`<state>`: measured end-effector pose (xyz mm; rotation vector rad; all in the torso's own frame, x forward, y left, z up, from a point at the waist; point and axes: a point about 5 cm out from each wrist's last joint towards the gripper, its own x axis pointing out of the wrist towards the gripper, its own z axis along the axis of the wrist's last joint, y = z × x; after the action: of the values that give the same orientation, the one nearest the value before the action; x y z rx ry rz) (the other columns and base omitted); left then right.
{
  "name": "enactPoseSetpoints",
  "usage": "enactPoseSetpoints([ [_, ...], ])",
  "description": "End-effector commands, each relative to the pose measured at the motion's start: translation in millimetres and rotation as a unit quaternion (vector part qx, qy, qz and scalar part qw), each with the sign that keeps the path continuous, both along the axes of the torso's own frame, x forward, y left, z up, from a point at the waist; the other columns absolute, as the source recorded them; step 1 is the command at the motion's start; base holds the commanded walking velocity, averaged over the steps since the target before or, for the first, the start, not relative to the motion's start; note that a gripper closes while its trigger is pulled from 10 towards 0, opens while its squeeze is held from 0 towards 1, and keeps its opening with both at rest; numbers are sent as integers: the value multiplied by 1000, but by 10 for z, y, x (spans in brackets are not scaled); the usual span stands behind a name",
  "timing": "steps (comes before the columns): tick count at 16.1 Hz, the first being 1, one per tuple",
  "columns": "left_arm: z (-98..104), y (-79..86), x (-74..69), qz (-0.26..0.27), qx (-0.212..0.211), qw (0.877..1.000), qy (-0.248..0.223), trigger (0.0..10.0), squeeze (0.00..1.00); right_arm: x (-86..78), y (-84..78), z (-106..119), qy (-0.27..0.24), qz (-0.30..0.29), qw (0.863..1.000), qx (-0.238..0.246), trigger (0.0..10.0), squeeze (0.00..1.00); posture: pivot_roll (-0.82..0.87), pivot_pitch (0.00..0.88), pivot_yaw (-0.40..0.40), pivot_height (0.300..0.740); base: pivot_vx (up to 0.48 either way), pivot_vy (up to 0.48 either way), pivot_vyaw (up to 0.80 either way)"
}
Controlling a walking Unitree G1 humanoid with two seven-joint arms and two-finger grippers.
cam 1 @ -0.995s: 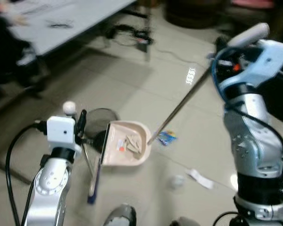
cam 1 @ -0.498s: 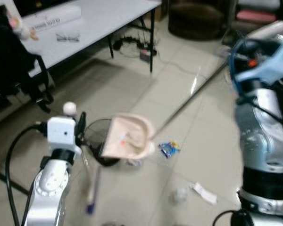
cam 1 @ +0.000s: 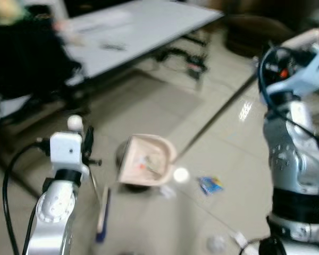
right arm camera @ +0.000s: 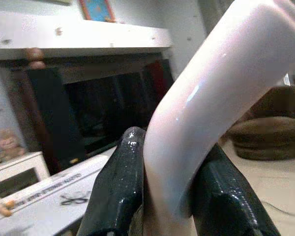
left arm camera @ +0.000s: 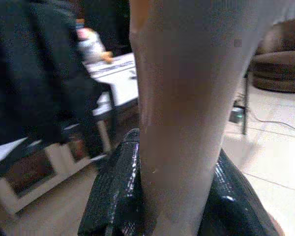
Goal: Sweep floor
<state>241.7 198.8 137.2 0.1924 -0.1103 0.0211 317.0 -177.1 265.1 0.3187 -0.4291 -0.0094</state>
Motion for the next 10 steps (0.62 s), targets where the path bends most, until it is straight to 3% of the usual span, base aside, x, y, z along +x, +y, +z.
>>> enactPoseSetpoints([
  [1,76,67,-8,16,16,1000,-14,10000,0,-15,50,121,-32,10,999,13,10000,0,17,37,9,740,349,0,0],
  [4,80,76,13,21,14,1000,-13,10000,0,4,32,135,-34,5,999,9,10000,0,13,43,7,740,341,0,0],
  [10,55,-8,76,2,6,1000,-1,10000,0,34,46,198,-68,-4,996,-60,10000,0,12,56,2,740,0,0,0],
])
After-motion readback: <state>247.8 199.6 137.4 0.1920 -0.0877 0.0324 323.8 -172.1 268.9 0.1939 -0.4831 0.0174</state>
